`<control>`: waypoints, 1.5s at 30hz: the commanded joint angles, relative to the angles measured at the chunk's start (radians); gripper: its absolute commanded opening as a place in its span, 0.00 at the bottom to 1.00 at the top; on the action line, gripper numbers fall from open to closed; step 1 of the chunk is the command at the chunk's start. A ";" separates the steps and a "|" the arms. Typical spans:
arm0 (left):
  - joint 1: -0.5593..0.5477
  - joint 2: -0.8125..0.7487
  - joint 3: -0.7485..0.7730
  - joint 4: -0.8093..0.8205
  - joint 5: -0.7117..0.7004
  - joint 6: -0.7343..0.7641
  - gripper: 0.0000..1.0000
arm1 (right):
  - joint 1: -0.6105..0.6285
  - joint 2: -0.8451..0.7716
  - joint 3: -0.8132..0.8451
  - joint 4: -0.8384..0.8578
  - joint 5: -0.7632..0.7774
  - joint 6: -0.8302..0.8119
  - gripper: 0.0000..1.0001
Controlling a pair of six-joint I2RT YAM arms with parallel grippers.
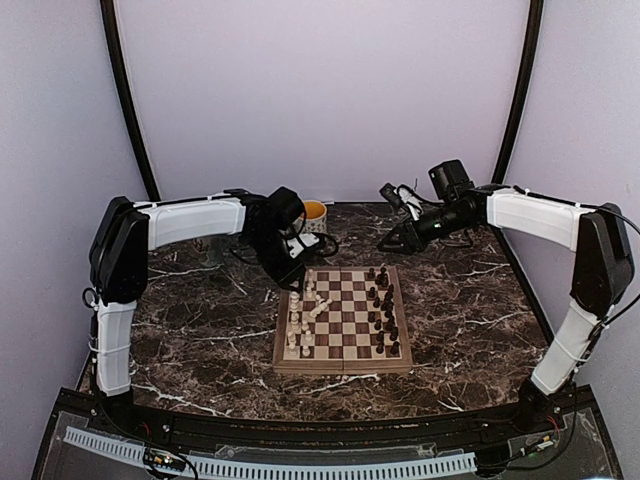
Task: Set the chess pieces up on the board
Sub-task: Place the bishop on c1, then pick up the chess pile from the chessboard.
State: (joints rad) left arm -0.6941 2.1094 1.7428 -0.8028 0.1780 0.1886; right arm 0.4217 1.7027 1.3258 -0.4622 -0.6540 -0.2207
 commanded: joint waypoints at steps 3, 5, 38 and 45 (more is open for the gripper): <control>-0.002 -0.106 0.013 -0.014 -0.060 0.029 0.39 | 0.007 0.017 0.048 -0.060 -0.043 -0.130 0.40; -0.003 -0.137 -0.002 0.009 -0.093 0.036 0.40 | 0.027 0.033 0.068 -0.097 -0.037 -0.192 0.39; -0.003 -0.732 -0.763 0.755 0.110 -0.014 0.44 | 0.351 0.493 0.403 -0.286 0.259 -0.524 0.39; 0.000 -0.727 -0.769 0.766 0.103 -0.007 0.44 | 0.356 0.511 0.406 -0.338 0.239 -0.583 0.32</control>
State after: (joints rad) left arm -0.6941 1.3872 0.9840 -0.0696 0.2695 0.1791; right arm 0.7639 2.1853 1.7084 -0.7429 -0.3931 -0.7574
